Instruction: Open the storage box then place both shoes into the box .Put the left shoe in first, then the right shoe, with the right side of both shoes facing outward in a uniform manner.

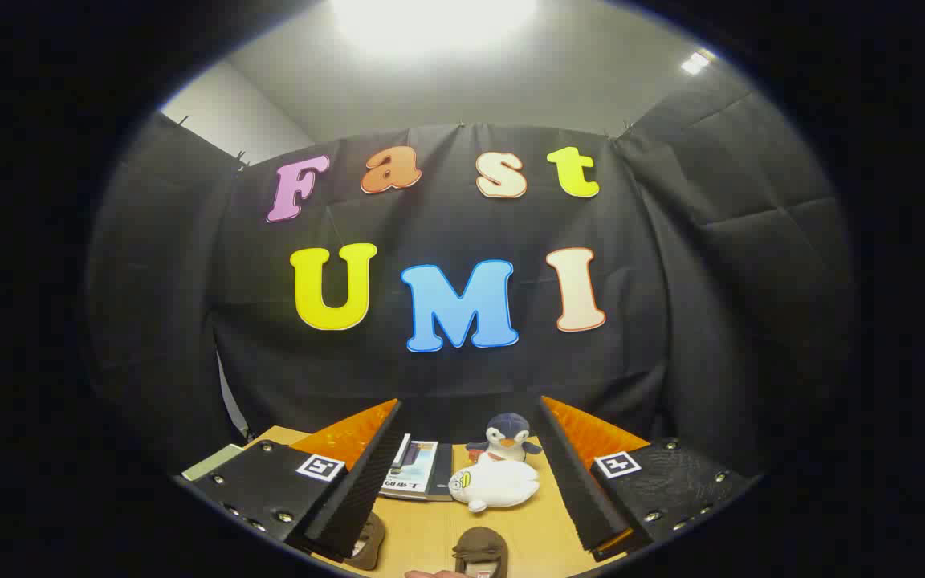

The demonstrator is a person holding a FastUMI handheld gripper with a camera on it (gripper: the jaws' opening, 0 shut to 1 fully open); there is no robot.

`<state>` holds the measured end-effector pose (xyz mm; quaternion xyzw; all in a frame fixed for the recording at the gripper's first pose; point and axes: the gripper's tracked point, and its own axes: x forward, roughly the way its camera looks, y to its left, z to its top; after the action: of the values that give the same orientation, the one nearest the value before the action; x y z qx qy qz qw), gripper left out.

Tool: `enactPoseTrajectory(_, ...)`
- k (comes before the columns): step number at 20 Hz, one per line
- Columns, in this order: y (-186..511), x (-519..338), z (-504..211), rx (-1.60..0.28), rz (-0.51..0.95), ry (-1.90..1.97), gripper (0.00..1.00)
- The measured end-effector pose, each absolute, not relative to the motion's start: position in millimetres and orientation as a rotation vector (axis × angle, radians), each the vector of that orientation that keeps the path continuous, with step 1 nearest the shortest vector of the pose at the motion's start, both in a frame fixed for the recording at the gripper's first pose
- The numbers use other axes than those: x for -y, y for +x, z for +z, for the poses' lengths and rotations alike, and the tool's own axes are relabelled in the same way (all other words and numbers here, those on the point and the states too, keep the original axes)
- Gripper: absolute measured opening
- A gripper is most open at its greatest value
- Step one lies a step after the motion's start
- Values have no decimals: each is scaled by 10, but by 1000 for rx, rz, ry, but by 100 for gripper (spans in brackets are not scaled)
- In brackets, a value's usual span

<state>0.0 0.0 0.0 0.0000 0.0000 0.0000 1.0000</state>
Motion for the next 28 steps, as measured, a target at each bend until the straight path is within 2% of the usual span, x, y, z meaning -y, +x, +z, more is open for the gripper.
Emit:
enactPoseTrajectory(19, 205, -135, -23, 11, 41, 9, 97)
enactPoseTrajectory(28, 345, -543, -472, -111, 186, 145, 97)
